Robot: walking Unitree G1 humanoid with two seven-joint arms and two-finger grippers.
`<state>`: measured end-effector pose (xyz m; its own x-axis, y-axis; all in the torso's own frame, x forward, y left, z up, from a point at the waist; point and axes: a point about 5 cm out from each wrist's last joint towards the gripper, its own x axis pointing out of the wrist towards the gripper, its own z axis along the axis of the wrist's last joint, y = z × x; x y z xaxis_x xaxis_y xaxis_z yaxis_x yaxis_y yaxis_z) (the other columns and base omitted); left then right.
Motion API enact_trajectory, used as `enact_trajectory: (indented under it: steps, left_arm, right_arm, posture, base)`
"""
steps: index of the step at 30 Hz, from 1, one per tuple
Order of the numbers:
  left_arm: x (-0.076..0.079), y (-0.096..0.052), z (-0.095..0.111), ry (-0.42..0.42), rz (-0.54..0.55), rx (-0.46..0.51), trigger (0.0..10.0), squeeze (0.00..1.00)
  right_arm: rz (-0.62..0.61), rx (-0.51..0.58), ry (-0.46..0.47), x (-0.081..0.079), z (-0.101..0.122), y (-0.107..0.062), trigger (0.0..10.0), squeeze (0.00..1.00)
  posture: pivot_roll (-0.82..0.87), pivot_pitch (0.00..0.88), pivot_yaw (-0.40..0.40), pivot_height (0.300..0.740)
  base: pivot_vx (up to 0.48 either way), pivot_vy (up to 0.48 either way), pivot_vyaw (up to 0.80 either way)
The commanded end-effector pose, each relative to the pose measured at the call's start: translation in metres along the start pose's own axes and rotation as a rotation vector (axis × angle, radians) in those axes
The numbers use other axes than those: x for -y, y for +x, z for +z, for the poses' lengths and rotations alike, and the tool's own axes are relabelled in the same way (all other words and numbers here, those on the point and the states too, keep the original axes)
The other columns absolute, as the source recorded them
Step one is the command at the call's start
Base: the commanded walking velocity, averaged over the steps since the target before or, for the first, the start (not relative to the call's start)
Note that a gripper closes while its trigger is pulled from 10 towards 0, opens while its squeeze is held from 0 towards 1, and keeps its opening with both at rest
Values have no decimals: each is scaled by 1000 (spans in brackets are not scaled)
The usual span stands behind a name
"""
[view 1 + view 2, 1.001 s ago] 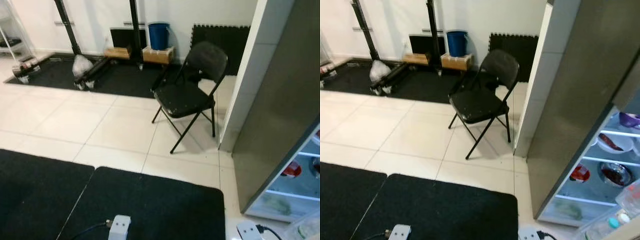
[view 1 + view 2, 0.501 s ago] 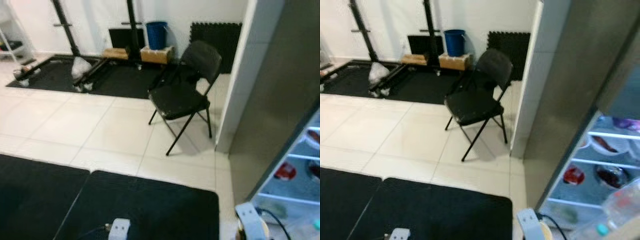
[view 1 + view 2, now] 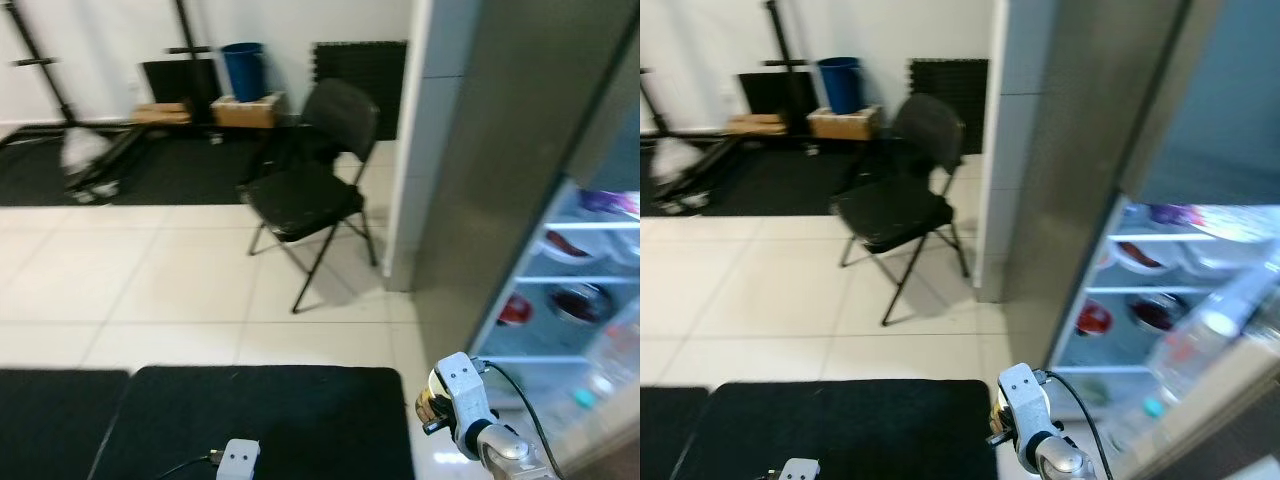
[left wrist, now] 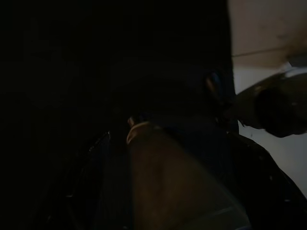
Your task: Restocking fridge
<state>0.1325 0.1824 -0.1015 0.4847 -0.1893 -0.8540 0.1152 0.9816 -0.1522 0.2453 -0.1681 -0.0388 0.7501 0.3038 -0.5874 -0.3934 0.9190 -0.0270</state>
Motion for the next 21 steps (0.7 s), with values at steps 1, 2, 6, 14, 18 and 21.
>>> enact_trajectory:
  steps: [1,2,6,14,18,21]
  left_arm:
    - [4,1,-3,9,-10,-10,10000,0]
    - [5,1,-3,13,-12,-9,10000,0]
    - [5,1,-3,15,-13,-8,10000,0]
    - [5,1,-3,23,-16,-10,10000,0]
    - [5,1,-4,27,-17,-14,10000,0]
    - [5,0,-5,30,-17,-15,10000,0]
  right_arm:
    - [-4,37,0,1,8,2,10000,0]
    - [-2,76,-13,2,20,5,10000,0]
    - [7,111,-31,2,30,8,10000,0]
    - [-52,127,-75,8,38,9,10000,0]
    - [-103,108,-82,15,35,7,10000,0]
    - [-159,97,-77,25,33,4,10000,0]
  posture:
    - [-10,0,-5,740]
    - [-9,0,-5,740]
    - [-9,0,-5,740]
    - [-5,0,-5,740]
    - [-5,0,-6,740]
    - [-5,0,-6,740]
  base:
    - [0,0,-800]
    - [0,0,-800]
    - [0,0,-800]
    - [0,0,-800]
    - [0,0,-800]
    - [0,0,-800]
